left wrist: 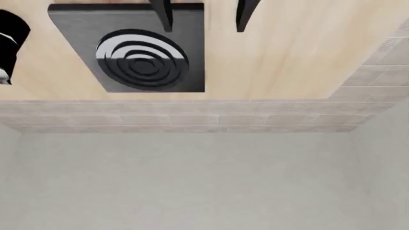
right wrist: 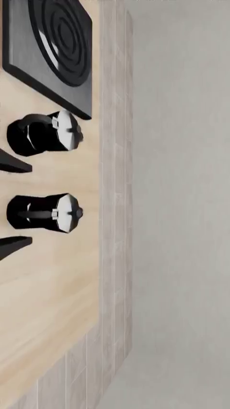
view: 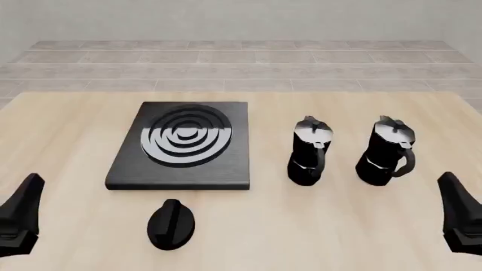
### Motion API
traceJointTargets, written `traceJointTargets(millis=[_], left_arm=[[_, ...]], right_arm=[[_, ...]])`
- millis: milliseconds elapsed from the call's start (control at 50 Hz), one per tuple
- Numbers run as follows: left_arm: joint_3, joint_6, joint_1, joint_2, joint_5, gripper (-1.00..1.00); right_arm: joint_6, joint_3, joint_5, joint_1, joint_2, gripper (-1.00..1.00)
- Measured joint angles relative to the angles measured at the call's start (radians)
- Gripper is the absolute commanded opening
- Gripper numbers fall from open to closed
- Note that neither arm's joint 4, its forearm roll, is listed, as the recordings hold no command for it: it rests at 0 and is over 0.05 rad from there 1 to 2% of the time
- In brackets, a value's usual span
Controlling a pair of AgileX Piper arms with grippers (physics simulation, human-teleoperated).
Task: Put both moka pots on the stove.
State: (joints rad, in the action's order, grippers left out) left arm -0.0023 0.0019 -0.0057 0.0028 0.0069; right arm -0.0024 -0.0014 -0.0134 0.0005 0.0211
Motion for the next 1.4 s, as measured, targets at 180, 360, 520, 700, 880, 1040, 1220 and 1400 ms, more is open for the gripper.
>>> traceJointTargets(millis=[180,360,520,700,880,1040,1220,1400], left_arm=[[-0.003,-0.001,0.005,0.006,-0.006,1.0],[-0.002,0.001,0.006,0.007,-0.008,1.0],[-0.002,0.007,0.005,0.006,-0.009,1.0],[-0.002,0.013,0.005,0.004,-0.009,1.0],[-0.002,0.011,0.005,0.003,-0.008,1.0],[-0.002,0.006,0.006,0.003,-0.008,1.0],[-0.002,0.005,0.005,0.003,-0.008,1.0],[-0.001,0.005,0.001,0.004,-0.008,1.0]], right_arm=[[-0.003,-0.006,0.016,0.009,-0.011,1.0],[-0.024,-0.036,0.058,0.04,-0.012,1.0],[-0.043,-0.087,0.097,0.071,0.045,1.0],[-0.05,-0.173,0.145,0.101,0.144,1.0],[-0.033,-0.27,0.186,0.12,0.284,1.0],[-0.013,-0.353,0.224,0.128,0.42,1.0],[-0.008,-0.46,0.29,0.137,0.558,1.0],[-0.007,-0.579,0.366,0.156,0.684,1.0]])
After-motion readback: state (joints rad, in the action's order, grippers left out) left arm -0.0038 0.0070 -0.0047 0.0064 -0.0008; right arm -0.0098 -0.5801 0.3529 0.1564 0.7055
